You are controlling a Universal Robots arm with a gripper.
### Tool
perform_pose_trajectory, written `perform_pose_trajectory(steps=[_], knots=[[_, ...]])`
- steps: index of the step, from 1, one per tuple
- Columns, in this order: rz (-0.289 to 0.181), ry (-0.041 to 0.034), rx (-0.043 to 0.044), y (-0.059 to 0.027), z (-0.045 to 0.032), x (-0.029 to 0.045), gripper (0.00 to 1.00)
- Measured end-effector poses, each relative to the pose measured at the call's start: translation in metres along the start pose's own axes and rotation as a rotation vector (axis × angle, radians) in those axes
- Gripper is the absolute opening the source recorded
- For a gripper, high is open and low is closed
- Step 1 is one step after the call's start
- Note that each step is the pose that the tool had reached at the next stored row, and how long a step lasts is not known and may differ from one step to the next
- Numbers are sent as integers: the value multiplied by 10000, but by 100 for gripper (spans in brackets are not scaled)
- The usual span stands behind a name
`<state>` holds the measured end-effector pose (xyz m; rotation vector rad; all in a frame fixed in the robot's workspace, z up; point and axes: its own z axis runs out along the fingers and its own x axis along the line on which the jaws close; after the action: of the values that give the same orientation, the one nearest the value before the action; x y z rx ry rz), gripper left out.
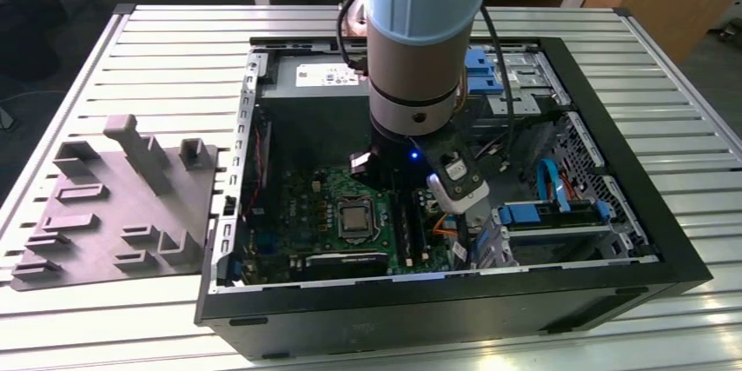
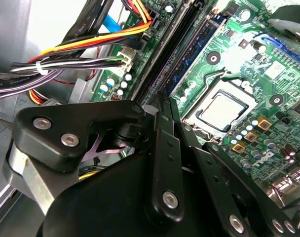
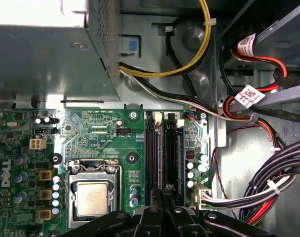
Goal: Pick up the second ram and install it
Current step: 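Insert the second ram into the second slot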
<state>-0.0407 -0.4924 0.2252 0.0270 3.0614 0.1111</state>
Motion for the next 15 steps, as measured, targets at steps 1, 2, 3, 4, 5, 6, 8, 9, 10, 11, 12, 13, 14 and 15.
perform_pose_trajectory(steps=[1, 2, 3, 4, 5, 6, 8, 9, 10, 11, 12, 13, 14, 15], knots=[[0, 0, 1, 0, 0, 0, 11], [0, 0, 0, 0, 1, 0, 11], [0, 0, 0, 0, 1, 0, 11], [0, 0, -1, 0, -3, 0, 11], [0, -2, 0, 0, -15, -1, 11], [0, -1, 0, 1, -27, -2, 11], [0, -1, -3, 2, -30, -2, 11], [1, 0, -17, 2, -30, -2, 11], [4, 1, -54, 2, -31, -2, 11], [7, 1, -101, 2, -31, -2, 11], [10, 1, -118, 2, -31, -2, 11], [10, 1, -119, 2, -31, -2, 11], [10, 1, -120, 2, -31, -2, 11], [9, 1, -117, 2, -30, -2, 11]])
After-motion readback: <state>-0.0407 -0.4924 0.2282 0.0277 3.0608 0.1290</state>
